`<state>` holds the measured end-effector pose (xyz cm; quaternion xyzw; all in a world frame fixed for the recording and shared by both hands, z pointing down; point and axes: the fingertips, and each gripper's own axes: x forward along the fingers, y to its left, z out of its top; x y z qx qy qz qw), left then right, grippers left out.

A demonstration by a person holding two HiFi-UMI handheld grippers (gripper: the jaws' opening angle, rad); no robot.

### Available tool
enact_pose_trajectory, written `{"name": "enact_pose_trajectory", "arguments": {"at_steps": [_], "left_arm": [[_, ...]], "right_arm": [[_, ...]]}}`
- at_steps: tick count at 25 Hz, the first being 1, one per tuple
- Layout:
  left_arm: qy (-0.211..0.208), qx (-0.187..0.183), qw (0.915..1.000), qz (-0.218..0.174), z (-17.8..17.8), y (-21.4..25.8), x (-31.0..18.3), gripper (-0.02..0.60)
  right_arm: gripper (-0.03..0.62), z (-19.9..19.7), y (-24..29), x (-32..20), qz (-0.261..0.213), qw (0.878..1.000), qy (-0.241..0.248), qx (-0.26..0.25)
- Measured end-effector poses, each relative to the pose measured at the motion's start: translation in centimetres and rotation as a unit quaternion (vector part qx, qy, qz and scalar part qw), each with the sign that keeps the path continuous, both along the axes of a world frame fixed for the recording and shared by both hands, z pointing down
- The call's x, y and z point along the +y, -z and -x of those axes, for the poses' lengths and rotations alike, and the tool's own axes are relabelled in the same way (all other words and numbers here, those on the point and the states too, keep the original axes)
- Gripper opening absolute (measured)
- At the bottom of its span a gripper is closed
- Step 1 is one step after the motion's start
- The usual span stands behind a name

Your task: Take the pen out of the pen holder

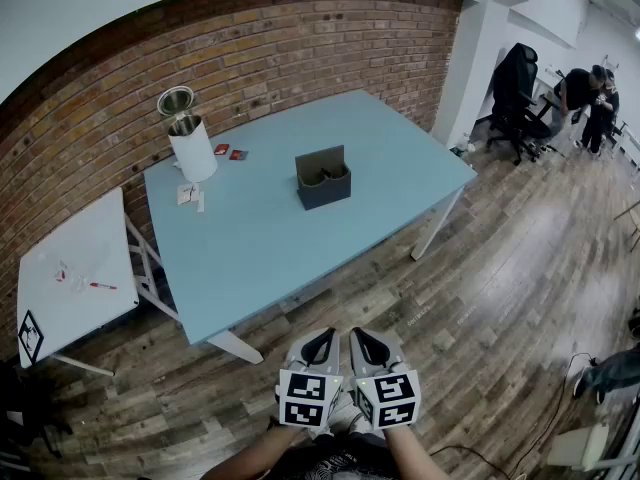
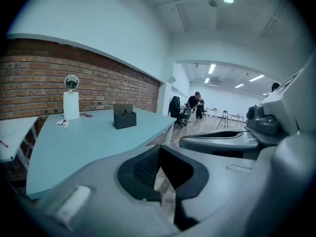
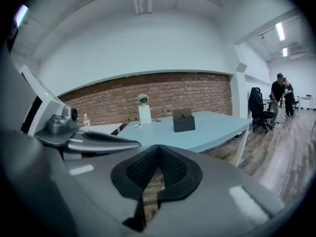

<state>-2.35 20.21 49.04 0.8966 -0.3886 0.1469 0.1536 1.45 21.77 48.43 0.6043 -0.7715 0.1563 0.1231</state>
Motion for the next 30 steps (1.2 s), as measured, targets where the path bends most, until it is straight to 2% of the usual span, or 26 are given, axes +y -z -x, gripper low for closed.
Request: {"name": "enact_pose_trajectory", "arguments": {"at_steps": [10,17,30], "left_arm": [[0.003,-0.003,1.0000,0.002,1.0,-0.1,-0.8,-0.002],[0.004,-0.009,1.0000,-0.001,0.4,-0.5,-1.7,-0.002],[0.031,-0.020,0.9993,-0.001,-1.6,-1.1,-8.5,-0.002]], "right_arm": [[0.005,0.4,0.0,-0.7,0.000,1.000,-0.006,-0.002],[0.005,-0.1,-0.6,-1.7,-0.001,1.000,-0.007,-0.009],[0.005,-1.9,-1.5,-8.7,0.008,1.000,0.028,-0.004]]}}
